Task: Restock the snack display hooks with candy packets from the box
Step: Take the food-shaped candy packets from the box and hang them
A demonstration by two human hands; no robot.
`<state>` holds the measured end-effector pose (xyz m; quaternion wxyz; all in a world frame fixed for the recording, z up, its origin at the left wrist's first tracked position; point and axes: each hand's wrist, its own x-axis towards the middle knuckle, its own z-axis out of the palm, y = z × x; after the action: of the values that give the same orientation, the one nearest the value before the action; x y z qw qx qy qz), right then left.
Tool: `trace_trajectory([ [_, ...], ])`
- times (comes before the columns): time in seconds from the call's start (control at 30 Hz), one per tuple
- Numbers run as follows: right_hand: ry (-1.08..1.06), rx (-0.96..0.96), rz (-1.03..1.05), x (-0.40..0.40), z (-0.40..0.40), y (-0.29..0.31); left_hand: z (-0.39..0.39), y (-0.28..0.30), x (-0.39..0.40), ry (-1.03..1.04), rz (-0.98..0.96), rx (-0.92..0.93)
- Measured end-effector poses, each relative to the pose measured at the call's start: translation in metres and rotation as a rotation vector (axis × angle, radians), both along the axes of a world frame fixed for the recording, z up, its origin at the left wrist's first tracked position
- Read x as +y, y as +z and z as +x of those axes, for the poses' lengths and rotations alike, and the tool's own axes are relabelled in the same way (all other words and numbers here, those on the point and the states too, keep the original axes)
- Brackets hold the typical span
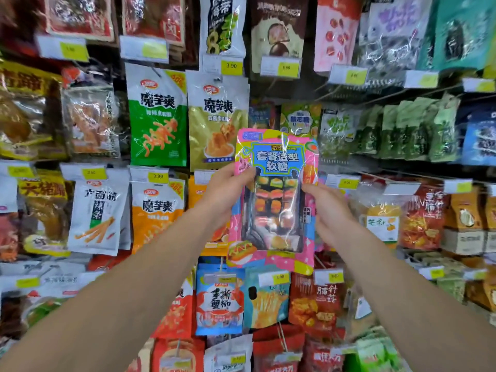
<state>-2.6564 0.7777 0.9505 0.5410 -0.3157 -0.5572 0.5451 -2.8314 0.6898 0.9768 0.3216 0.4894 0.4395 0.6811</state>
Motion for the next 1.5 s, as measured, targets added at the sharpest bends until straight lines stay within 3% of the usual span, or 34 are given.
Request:
trace_trajectory([
  [0.17,-0.047,-0.104,0.090,0.035,-0.003,0.028,-0.002,0.028,0.035,0.107,0.147,0.108],
  [0.33,-0.239,-0.285,0.414,0.072,-0.004,0.087,-0.004,0.052,0.068,0.194,0.208,0.166],
  [0.43,-0.400,-0.487,0.692,0.086,-0.009,0.124,-0.009,0.063,0.082,0.265,0.219,0.154],
  [0.67,-0.505,-0.695,1.200,0.114,-0.030,0.198,-0.016,0.089,0.114,0.378,0.221,0.134],
  [0.93,-0.573,-0.832,1.360,0.139,-0.048,0.236,-0.020,0.115,0.136,0.370,0.266,0.159],
  [1.07,-0.584,-0.713,1.442,0.149,-0.046,0.252,-0.025,0.121,0.143,0.396,0.258,0.138],
  [1.17,-0.534,-0.622,1.356,0.157,-0.045,0.266,-0.025,0.129,0.146,0.412,0.248,0.148],
  [1.5,-0.478,-0.534,1.340,0.168,-0.051,0.279,-0.013,0.164,0.171,0.469,0.223,0.125],
])
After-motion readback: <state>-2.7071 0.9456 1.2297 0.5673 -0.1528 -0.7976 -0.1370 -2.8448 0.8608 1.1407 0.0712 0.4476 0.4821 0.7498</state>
